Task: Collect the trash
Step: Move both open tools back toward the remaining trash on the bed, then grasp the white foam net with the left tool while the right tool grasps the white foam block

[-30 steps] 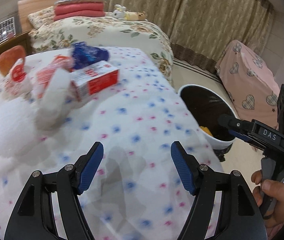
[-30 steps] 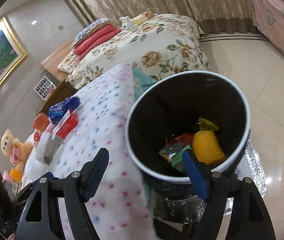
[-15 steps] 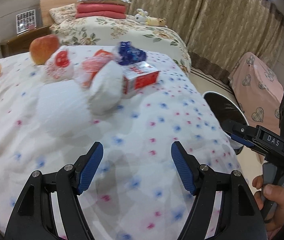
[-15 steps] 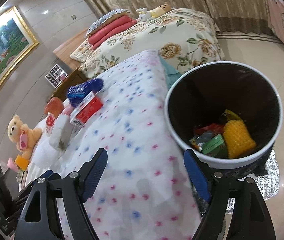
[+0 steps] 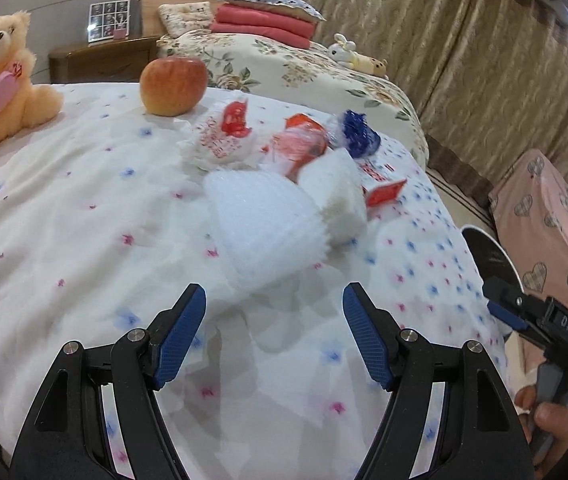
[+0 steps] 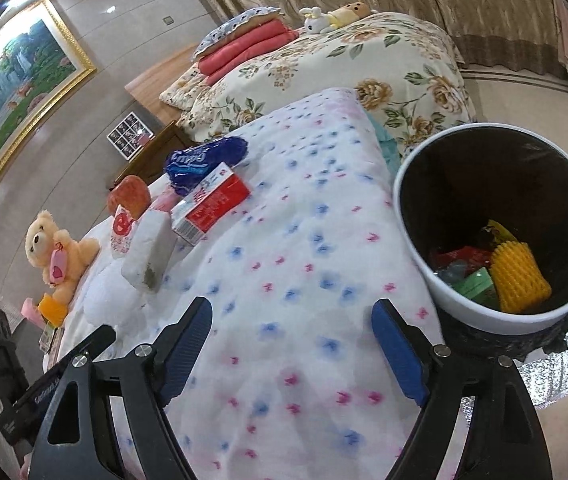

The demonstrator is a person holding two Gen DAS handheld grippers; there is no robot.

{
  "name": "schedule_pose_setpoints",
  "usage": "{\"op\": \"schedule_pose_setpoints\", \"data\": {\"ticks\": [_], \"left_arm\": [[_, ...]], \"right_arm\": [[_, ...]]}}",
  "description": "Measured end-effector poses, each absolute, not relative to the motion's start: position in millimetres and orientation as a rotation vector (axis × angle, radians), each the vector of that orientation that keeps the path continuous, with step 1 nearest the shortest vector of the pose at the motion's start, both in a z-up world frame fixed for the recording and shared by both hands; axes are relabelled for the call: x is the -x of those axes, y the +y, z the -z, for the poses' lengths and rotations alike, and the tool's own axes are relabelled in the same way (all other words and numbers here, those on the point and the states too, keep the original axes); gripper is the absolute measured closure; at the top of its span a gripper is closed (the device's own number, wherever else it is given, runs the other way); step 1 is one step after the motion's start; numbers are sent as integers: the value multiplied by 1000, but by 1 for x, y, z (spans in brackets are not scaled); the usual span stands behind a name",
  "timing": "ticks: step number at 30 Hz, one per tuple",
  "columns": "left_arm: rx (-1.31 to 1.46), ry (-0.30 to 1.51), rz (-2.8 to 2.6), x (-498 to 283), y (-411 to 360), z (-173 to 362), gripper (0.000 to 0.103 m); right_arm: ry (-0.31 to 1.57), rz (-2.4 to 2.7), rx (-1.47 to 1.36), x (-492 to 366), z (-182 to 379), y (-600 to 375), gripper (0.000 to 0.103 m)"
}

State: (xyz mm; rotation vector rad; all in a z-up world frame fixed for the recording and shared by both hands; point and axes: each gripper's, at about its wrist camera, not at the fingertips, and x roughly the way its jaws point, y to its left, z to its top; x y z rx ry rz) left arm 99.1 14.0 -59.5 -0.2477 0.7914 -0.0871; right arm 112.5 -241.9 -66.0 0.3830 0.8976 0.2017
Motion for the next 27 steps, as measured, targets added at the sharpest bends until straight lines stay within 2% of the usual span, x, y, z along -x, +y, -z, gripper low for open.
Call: {"op": "schedule_pose_setpoints", "data": {"ticks": [6, 8, 10, 13, 19, 27], "left_arm": [[261, 760, 94, -107, 23, 58, 32], [260, 754, 99, -108, 24, 58, 42], [265, 758, 116, -111, 25, 59, 61], [257, 762, 132, -111, 25, 62, 83], [266, 747, 114, -104, 41, 62, 88], [284, 750, 99, -99, 68, 63, 88]], "right_arm": [[913, -234, -370, -119, 67, -223, 19], [916, -245, -366, -122, 68, -217, 19], [919, -261, -359, -125, 68, -206, 19], [921, -289, -347, -129, 67, -191, 19], [927, -347, -323, -139, 69, -160, 19], [922, -408, -305, -156, 71, -127, 20]]}}
